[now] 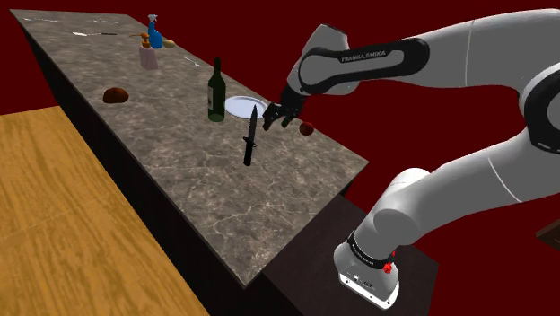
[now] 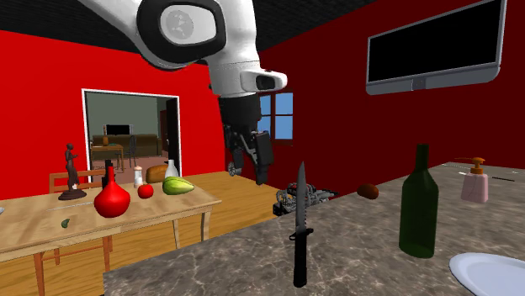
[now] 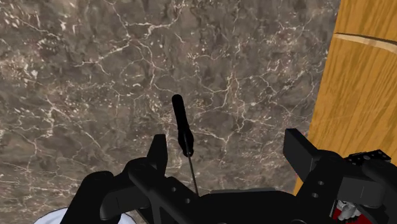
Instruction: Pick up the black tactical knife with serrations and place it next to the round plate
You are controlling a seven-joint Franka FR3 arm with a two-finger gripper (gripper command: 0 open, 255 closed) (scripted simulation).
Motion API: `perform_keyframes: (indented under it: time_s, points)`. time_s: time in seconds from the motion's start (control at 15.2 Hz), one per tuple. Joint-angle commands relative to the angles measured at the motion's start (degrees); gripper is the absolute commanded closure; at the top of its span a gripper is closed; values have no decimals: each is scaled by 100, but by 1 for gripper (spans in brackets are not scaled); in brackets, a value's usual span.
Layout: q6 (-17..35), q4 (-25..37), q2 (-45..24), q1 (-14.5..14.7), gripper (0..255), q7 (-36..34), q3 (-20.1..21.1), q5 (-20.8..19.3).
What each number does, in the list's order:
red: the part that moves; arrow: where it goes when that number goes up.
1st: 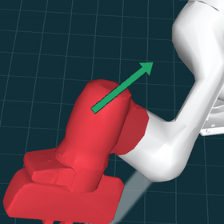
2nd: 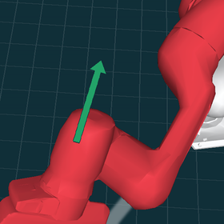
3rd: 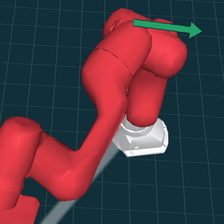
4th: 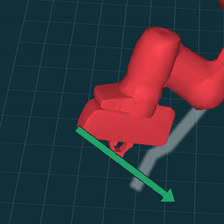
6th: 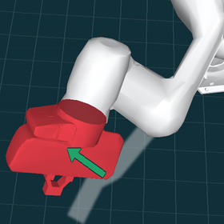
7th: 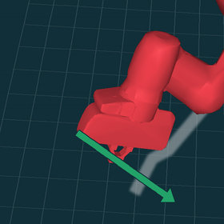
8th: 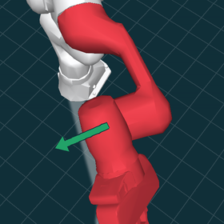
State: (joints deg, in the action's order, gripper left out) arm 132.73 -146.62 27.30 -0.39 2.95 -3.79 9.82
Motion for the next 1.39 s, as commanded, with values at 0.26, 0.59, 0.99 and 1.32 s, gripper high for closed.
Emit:
perform_keyframes:
  time_s: [0.26,0.59,0.99,1.32]
  points:
    - [1350,11,-1213,175,0,555,-302,526]
    - [2216,384,-2405,424,0,1410,-558,1505]
    - [2584,561,-2984,497,0,1875,-499,2111]
    - [2721,637,-3215,504,0,2065,-438,2362]
